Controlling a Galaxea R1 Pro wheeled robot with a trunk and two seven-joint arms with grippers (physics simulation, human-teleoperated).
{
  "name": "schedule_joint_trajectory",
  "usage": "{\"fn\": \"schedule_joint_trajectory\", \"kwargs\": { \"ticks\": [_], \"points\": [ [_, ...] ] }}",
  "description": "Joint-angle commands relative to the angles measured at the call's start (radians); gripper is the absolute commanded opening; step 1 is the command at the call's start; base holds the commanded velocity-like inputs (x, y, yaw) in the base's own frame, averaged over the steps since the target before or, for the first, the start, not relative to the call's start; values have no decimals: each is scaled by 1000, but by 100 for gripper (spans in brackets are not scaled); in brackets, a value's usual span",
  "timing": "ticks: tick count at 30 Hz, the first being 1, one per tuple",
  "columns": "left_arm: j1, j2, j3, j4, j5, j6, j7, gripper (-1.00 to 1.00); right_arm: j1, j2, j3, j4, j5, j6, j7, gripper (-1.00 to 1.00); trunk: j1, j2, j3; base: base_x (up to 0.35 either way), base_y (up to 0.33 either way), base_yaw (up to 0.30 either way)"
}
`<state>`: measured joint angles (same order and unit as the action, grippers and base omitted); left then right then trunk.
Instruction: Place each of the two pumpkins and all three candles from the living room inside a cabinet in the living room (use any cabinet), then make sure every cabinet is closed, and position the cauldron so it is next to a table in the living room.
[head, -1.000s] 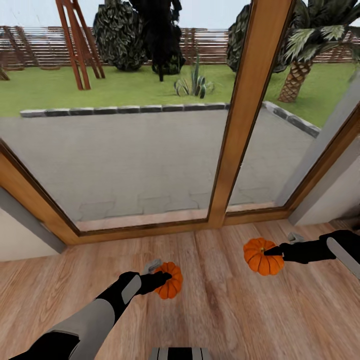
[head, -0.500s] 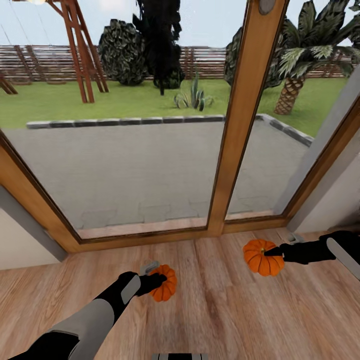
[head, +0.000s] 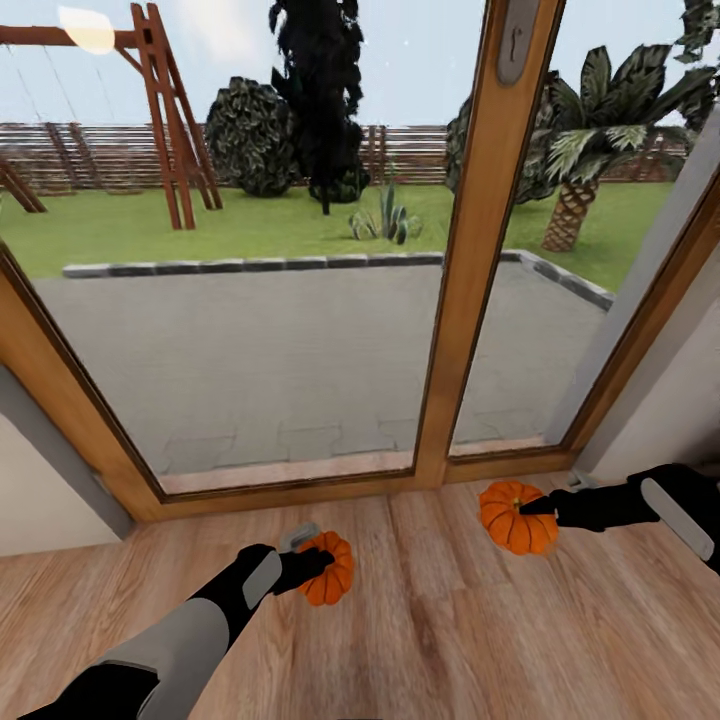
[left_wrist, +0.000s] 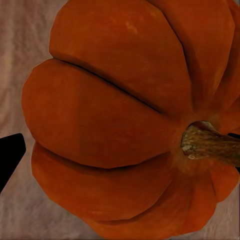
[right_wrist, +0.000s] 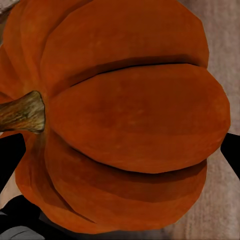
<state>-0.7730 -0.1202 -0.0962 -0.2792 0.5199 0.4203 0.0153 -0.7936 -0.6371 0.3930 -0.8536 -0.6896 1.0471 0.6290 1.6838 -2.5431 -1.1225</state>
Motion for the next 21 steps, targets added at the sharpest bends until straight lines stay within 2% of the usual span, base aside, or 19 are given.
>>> {"fn": "schedule_joint_trajectory", "kwargs": {
  "ticks": [1,5,9,11,14,17,21],
  "points": [
    [0,1,-8,-1,5,4,2,-100,-1,4,3,0,7,0,8,-100,-1,0,3,0,0,0],
    [0,0,-9,0,4,11,3,-100,-1,17,3,3,14,0,8,-100,-2,1,19,0,0,0],
    [0,2,-10,0,3,12,3,-100,-1,28,2,12,149,0,8,-100,-4,2,34,0,0,0],
    [0,3,-11,4,2,12,9,-100,-1,60,1,14,216,-18,9,-100,-5,2,42,0,0,0],
    [0,8,-9,7,2,11,4,-100,-1,73,0,23,234,-25,9,-100,-6,3,53,0,0,0],
    [0,20,-7,8,4,12,1,-100,-1,76,0,26,239,-27,9,-100,-8,4,65,0,0,0],
    [0,23,-7,7,5,12,-1,-100,-1,78,0,27,240,-26,9,-100,-10,5,80,0,0,0]
  ]
}}
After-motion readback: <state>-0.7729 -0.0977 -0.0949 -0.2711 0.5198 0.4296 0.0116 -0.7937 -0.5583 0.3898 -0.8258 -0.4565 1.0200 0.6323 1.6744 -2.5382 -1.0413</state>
